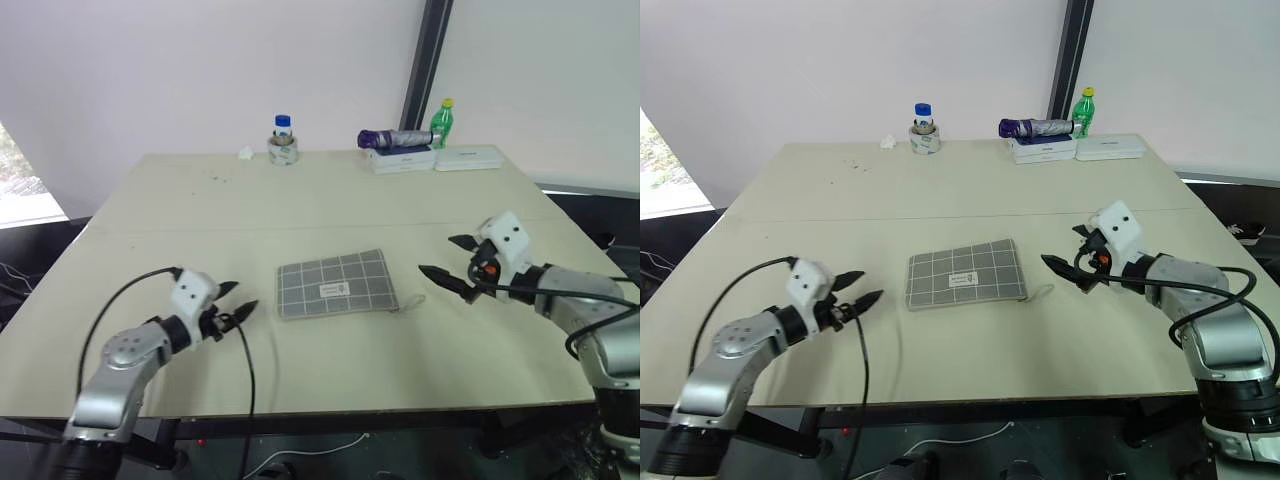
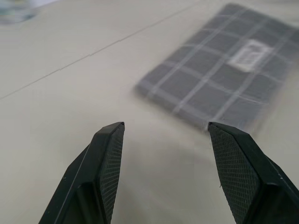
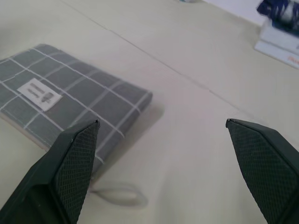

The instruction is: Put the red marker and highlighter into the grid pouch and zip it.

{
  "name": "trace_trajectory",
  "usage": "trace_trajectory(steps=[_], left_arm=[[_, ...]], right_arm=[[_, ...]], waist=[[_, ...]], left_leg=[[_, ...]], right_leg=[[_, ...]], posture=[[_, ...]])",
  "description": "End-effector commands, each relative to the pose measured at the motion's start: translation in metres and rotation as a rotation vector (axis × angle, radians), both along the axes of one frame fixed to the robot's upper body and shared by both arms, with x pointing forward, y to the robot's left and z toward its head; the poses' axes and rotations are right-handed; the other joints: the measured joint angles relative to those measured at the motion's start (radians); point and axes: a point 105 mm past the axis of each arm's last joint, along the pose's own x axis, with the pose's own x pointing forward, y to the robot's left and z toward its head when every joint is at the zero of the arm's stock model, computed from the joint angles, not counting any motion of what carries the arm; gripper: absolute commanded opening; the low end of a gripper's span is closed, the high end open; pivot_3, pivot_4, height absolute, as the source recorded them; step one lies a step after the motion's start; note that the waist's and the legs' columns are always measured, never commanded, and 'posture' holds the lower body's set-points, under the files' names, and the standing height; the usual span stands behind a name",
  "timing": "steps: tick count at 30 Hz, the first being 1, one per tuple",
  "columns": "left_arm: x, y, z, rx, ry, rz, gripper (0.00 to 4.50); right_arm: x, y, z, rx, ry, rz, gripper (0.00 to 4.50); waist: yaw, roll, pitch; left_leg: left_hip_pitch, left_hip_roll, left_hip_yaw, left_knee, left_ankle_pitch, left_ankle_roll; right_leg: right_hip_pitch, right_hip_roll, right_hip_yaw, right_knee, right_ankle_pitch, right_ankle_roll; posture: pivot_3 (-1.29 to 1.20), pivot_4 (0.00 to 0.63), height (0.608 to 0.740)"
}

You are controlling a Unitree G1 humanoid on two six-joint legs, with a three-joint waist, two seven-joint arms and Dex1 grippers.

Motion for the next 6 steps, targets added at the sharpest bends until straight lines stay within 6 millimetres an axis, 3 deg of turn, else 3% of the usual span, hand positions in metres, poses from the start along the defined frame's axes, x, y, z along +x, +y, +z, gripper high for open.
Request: trace_trajectory(steps=[1,6], left_arm=[[-0.005,0.021,0.015,0.004,-0.058,0.079,2.99],[-0.013,0.042,0.009,0.011,-0.036,0.153,2.99]], right_arm=[[-0.003,-0.009,0.004,0.076,-0.016,0.012,4.5],[-0.008,-0.008,-0.006,0.113,0.031,0.051,4.5]], waist=[[-0.001,0.0,0.0],[-0.002,0.0,0.0]], left_leg=[[0.0,0.0,0.0,0.0,0.0,0.0],[0.0,0.001,0.001,0.0,0.0,0.0]], right_leg=[[0.0,0.0,0.0,0.0,0.0,0.0],[0.0,0.0,0.0,0.0,0.0,-0.001]], posture=[[0.0,0.15,0.736],[0.0,0.15,0.736]])
